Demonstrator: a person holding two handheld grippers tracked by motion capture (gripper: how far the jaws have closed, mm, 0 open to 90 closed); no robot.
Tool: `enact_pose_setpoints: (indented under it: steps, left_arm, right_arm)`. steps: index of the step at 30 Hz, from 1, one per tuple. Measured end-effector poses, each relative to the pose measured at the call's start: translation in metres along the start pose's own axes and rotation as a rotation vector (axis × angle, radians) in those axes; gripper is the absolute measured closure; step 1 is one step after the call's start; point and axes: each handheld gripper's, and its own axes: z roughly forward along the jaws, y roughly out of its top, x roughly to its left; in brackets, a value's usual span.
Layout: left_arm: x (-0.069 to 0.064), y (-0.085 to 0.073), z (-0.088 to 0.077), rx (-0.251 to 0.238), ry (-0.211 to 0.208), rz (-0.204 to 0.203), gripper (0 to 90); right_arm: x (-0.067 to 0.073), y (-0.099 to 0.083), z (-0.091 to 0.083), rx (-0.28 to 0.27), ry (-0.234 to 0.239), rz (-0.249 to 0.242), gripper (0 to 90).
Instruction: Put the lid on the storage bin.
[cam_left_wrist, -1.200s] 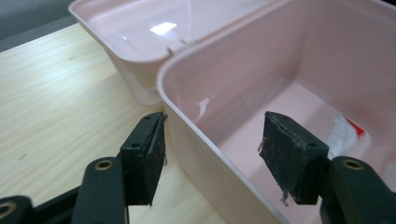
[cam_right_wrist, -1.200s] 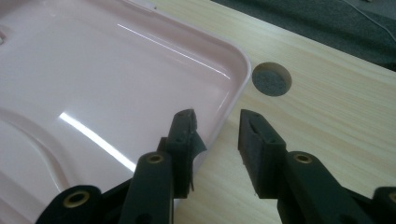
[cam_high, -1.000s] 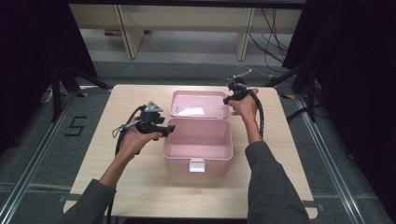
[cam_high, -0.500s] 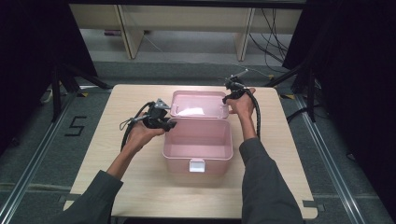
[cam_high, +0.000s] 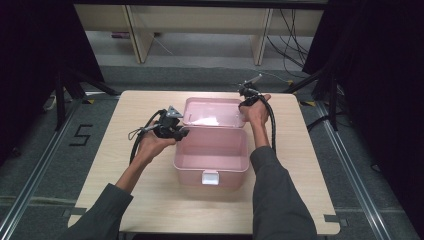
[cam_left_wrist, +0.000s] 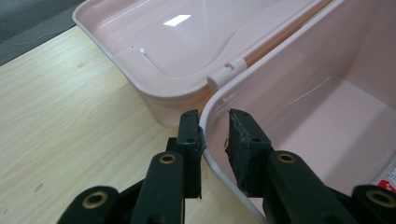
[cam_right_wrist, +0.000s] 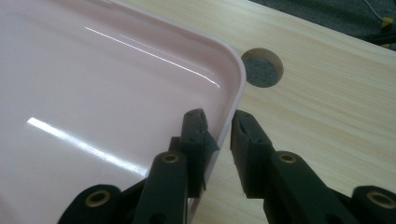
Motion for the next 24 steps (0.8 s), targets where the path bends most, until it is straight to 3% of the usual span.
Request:
enact_pose_setpoints:
  steps: [8, 9, 14, 15, 17, 24]
  left_arm:
    - [0.000, 0.000, 0.000, 0.000, 0.005, 0.001, 75.1]
    - [0.000, 0.000, 0.000, -0.001, 0.005, -0.001, 75.3]
    - [-0.001, 0.000, 0.000, -0.003, 0.010, -0.002, 75.9]
    - [-0.002, 0.000, 0.001, -0.020, 0.012, -0.022, 75.9]
    - [-0.001, 0.000, 0.000, -0.005, 0.012, -0.003, 75.9]
    - [-0.001, 0.000, 0.000, -0.004, 0.013, -0.002, 75.9]
  right_arm:
    - [0.006, 0.002, -0.007, -0.018, -0.029, 0.022, 78.7]
    - [0.005, 0.002, -0.008, -0.028, -0.031, -0.009, 78.8]
    - [0.005, 0.003, -0.015, -0.061, -0.034, -0.001, 79.6]
    - [0.005, 0.003, -0.017, -0.067, -0.036, -0.005, 79.8]
    - [0.007, 0.003, -0.022, -0.090, -0.047, 0.001, 80.2]
    - [0.008, 0.003, -0.037, -0.127, -0.046, -0.001, 80.6]
